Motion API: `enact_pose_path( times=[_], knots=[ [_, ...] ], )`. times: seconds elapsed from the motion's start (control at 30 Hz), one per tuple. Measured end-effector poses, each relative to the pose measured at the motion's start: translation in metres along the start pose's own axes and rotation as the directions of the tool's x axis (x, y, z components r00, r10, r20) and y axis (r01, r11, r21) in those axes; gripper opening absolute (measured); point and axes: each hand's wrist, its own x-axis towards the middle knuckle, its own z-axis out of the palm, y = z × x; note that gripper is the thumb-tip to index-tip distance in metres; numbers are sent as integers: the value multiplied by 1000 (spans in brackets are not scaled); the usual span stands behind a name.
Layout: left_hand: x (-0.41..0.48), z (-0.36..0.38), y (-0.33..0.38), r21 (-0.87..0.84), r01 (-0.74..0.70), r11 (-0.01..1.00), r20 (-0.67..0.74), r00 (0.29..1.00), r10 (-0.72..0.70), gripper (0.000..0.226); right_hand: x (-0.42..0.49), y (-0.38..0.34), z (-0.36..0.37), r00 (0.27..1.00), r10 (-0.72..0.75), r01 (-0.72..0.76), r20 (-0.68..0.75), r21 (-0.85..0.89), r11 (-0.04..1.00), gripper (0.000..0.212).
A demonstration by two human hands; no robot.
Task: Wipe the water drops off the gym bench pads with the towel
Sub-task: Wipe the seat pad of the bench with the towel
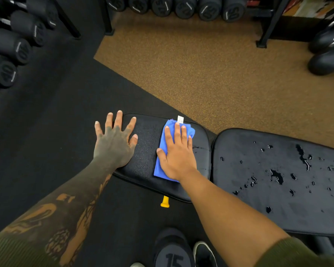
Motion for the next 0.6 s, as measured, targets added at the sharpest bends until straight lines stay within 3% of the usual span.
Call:
enact_pose_path(
  times=[0.2,0.5,0.6],
  knots=[
    [-4,2,9,66,-52,996,12,999,51,60,-28,9,6,994,-112,112,10,9,994,73],
    [-11,5,25,101,-75,992,30,997,72,61,-9,12,2,1000,-12,12,19,0,1000,72],
    [-11,5,27,95,-82,992,31,996,79,61,-21,10,5,998,-66,66,16,-9,998,72]
  ],
)
